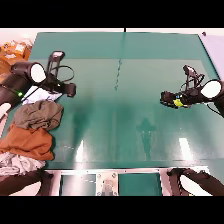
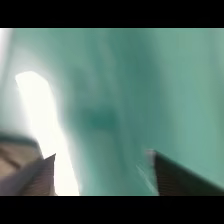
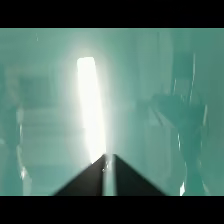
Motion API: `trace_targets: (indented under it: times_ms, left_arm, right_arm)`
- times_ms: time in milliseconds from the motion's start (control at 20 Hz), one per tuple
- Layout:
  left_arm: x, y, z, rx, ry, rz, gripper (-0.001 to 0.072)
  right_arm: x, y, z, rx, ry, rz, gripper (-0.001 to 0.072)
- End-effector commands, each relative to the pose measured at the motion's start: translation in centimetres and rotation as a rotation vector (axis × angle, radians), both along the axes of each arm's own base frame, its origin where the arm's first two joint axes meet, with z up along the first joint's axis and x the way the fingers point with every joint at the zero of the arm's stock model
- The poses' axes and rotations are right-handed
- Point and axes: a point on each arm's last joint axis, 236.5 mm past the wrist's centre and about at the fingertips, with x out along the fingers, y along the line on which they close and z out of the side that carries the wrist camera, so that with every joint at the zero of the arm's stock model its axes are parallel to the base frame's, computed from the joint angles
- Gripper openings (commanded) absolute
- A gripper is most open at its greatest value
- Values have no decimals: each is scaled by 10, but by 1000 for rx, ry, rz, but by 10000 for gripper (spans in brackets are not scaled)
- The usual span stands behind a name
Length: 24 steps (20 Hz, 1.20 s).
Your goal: Fold the shirts.
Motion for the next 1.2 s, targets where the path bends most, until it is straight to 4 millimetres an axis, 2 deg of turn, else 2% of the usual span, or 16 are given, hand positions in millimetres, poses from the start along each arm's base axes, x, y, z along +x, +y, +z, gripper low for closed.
trace_targets:
  times_ms: [0, 50, 100, 150, 300, 450, 550, 700, 750, 800, 850, 900, 950, 1000, 1050, 1150]
  left_arm:
    - [59, 60, 32, 139, -265, 88, 713]
    - [71, 81, 35, 135, -304, 133, 713]
    - [81, 111, 34, 138, -323, 194, 714]
    - [87, 140, 29, 134, -320, 264, 714]
    - [88, 225, -12, 77, -231, 483, 716]
    - [84, 268, -60, 10, -152, 613, 720]
    - [86, 271, -92, -6, -109, 619, 720]
    - [81, 258, -135, -62, -15, 641, 720]
    - [79, 253, -143, -87, 12, 652, 718]
    - [77, 250, -145, -100, 28, 657, 598]
    - [75, 248, -142, -109, 41, 656, 245]
    - [75, 244, -136, -113, 60, 631, 27]
    - [78, 238, -126, -122, 75, 583, 24]
    - [84, 229, -110, -143, 81, 533, 23]
    - [91, 220, -92, -179, 78, 502, 23]
    - [112, 195, -40, -246, 35, 444, 22]
  right_arm:
    - [15, -2, 7, -1, -70, -16, 300]
    - [17, -2, 7, -2, -76, -18, 391]
    - [18, -2, 8, -2, -81, -19, 524]
    - [18, -2, 8, -2, -81, -19, 556]
    - [20, -2, 4, -2, -74, -20, 556]
    - [25, -3, -4, -3, -67, -25, 555]
    - [29, -3, -8, -3, -72, -30, 556]
    - [32, -4, -8, -4, -81, -34, 555]
    - [32, -4, -8, -4, -81, -34, 555]
    - [32, -4, -8, -4, -81, -33, 553]
    - [32, -4, -8, -4, -81, -33, 543]
    - [32, -4, -8, -4, -81, -33, 436]
    - [32, -4, -8, -4, -78, -32, 192]
    - [30, -4, -8, -5, -73, -30, 36]
    - [29, -3, -9, -5, -68, -28, 21]
    - [29, -4, -8, -7, -65, -25, 18]
